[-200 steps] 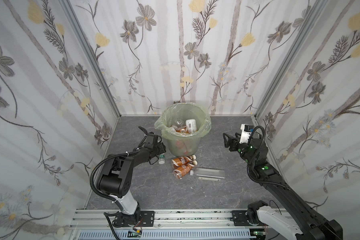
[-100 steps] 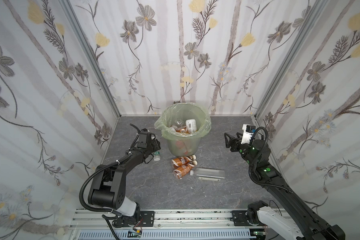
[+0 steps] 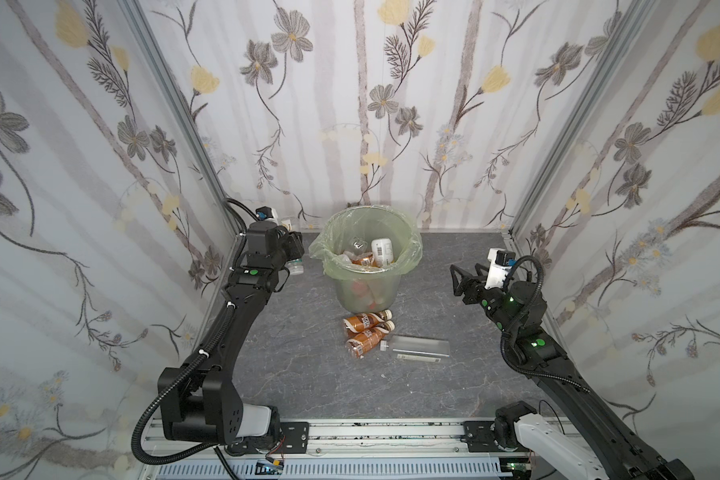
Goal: Put the plastic bottles in the bin
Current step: 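Lift the water bottle with the left gripper and carry it over the bin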
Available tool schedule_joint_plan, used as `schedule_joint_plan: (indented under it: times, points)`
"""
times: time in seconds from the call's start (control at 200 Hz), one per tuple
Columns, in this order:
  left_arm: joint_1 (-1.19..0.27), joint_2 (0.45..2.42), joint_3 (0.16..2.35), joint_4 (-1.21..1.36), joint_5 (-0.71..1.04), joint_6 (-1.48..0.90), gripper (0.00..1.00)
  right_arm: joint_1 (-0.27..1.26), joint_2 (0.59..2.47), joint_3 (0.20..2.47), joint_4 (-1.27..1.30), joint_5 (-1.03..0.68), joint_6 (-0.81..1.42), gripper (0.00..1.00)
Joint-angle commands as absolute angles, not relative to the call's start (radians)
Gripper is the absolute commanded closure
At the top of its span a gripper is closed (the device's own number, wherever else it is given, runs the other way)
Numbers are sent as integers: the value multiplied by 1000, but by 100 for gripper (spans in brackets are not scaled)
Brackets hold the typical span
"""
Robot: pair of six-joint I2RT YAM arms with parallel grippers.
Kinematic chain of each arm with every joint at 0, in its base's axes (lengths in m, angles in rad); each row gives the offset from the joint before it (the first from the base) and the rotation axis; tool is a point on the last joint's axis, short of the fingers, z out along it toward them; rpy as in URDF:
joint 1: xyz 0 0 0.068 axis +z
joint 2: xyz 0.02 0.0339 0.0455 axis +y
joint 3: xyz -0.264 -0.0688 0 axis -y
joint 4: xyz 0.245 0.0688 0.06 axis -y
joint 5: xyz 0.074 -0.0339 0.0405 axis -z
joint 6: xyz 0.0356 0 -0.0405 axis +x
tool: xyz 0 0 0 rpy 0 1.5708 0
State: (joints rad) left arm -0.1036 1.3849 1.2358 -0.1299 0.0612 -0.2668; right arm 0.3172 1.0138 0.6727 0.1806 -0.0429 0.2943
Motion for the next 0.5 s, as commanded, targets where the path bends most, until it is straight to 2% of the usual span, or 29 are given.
schedule_joint_plan:
  times: [0.0, 0.495]
  points:
    - [-107, 1397, 1288, -137, 108, -246, 51, 319, 997, 666, 186, -59, 293, 17]
    - [-223, 1493, 1567, -135, 201, -67, 53, 319, 963, 649, 140, -144, 235, 17]
